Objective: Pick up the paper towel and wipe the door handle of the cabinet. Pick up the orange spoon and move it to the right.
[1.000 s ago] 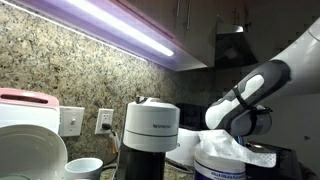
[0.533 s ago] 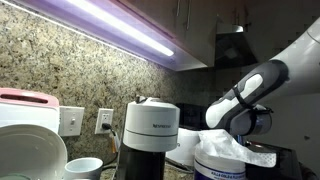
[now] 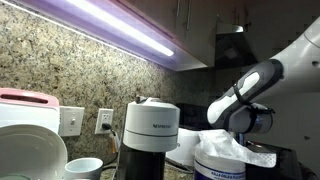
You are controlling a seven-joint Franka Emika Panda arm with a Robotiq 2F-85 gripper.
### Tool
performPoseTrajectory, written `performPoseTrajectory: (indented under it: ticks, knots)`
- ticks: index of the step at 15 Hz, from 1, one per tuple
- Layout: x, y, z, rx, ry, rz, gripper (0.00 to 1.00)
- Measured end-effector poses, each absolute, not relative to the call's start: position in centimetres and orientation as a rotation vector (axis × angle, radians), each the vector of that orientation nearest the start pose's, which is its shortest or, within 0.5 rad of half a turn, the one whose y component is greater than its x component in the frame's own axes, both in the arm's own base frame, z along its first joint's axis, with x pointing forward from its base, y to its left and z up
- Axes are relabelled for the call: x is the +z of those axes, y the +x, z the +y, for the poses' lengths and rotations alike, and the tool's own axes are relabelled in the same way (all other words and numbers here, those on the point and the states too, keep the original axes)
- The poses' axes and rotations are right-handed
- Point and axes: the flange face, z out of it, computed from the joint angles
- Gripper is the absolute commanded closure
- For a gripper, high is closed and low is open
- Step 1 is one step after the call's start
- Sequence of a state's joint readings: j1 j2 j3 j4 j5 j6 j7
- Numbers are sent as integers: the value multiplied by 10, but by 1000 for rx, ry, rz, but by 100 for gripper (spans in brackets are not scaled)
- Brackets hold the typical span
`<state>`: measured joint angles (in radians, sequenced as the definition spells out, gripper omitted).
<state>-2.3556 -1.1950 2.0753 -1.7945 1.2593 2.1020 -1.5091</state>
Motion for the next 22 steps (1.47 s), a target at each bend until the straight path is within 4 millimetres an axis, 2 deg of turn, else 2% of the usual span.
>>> performPoseTrajectory:
  ticks: [3, 6, 9, 10, 11, 14, 15, 18, 22]
  knots:
    - [152, 617, -101, -121, -2969, -986, 96]
    - [207, 606, -113, -314, -3003, -933, 96]
    - [266, 585, -125, -490, -3042, -845, 96]
    - [282, 577, -129, -533, -3052, -813, 85]
    - [293, 570, -133, -565, -3060, -784, 85]
    - [300, 560, -138, -589, -3064, -746, 85]
    - [300, 559, -138, -587, -3064, -744, 96]
    - [296, 559, -135, -578, -3064, -717, 96]
    - [294, 563, -134, -638, -3125, -441, 96]
